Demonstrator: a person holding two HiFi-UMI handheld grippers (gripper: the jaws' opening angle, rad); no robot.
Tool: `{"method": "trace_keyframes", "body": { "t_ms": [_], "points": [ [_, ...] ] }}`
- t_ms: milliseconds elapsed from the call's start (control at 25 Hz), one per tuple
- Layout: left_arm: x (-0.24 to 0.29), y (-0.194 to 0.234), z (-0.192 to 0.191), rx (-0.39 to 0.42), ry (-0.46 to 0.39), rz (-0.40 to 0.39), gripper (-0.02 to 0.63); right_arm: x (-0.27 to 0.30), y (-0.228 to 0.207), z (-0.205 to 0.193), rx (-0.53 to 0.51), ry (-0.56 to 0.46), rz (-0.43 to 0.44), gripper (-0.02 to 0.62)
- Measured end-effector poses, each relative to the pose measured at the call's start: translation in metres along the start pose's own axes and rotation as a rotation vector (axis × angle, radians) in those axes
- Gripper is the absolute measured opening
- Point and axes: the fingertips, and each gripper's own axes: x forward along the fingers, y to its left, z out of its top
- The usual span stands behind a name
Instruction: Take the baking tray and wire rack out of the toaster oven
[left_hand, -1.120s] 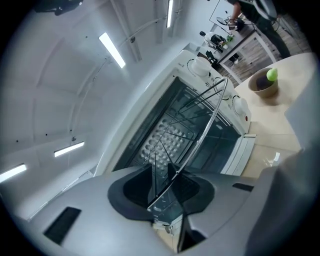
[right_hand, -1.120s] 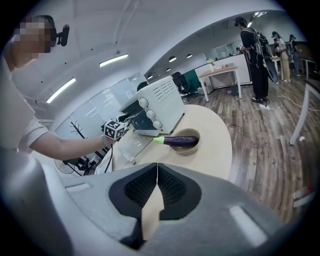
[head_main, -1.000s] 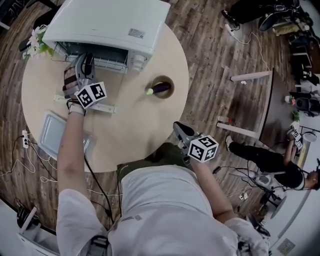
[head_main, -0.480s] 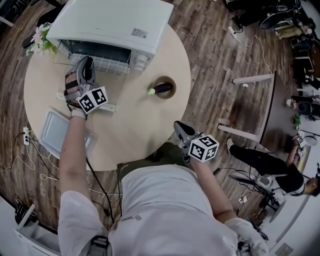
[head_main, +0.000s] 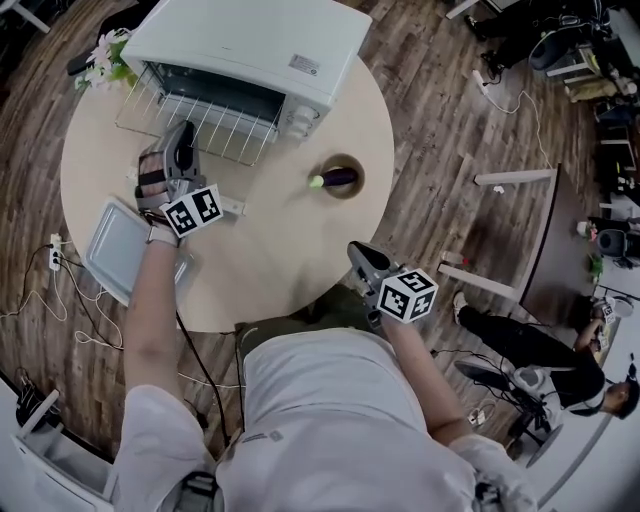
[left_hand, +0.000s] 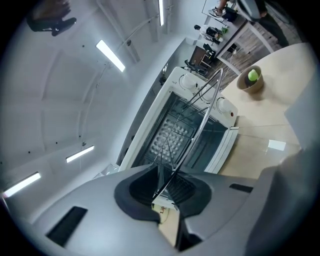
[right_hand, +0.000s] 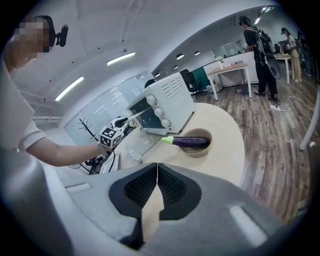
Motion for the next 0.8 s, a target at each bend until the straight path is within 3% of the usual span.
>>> {"method": "trace_keyframes", "body": {
  "t_ms": [480, 680, 800],
  "points": [
    [-0.038, 0.018, -0.002, 0.02, 0.002, 0.042, 0.021, 0.013, 0.015, 0.005, -0.053, 0.02, 0.065, 0.007],
    [-0.063, 0.022, -0.011, -0.015, 0.014, 0.044, 0.013, 0.017, 0.02, 0.005, -0.071, 0.034, 0.096, 0.007],
    [-0.079, 0.031, -0.024, -0.085, 0.052, 0.064, 0.008, 0.02, 0.021, 0.005, -0.082, 0.046, 0.111, 0.007]
  ]
}}
